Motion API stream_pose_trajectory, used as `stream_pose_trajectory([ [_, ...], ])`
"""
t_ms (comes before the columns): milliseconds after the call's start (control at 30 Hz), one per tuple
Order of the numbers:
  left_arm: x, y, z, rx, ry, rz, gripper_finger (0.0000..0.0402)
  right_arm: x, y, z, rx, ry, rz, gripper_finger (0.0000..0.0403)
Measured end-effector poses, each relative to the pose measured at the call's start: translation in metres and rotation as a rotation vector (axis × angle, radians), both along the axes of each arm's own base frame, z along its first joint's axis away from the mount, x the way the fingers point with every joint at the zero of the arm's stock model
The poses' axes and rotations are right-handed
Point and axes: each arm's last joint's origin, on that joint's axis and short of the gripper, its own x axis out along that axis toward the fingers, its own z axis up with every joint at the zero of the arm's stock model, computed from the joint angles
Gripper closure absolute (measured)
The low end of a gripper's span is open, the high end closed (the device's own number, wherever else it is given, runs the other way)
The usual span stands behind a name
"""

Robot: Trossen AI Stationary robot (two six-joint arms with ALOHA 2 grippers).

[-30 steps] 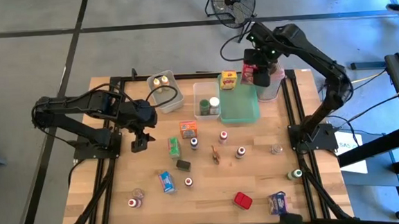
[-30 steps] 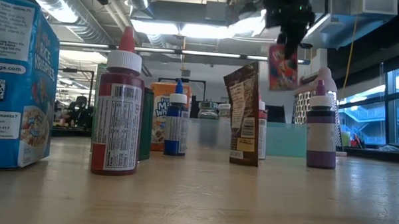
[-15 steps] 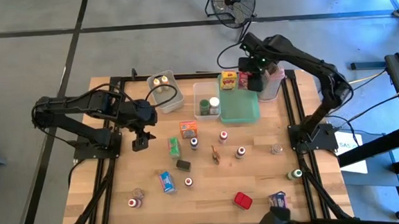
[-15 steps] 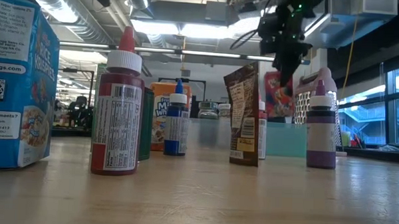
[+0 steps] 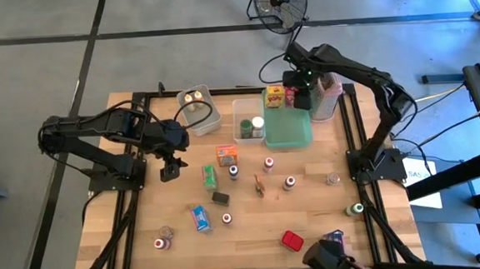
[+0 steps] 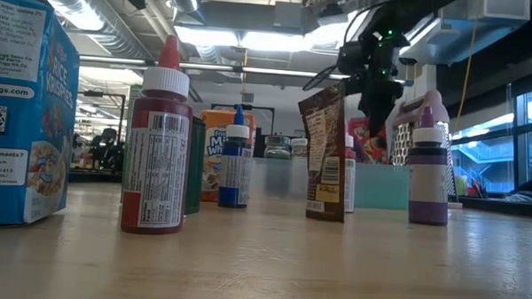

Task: Pick & Place Kitchen Items
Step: Put the red cereal box into the green bin

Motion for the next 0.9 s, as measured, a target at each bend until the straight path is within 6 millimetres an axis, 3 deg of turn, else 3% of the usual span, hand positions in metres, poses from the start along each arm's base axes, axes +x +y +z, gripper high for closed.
stream_pose_trajectory([
  [433, 0.001, 0.000, 0.000, -0.023, -0.007, 0.041, 0.0162, -0.003, -0.014, -0.006, -0.017, -0.015, -0.004, 0.0250],
  [900, 0.003, 0.000, 0.002, -0.026, -0.042, 0.040, 0.0162, -0.005, -0.017, -0.009, -0.009, 0.001, 0.020, 0.0250],
])
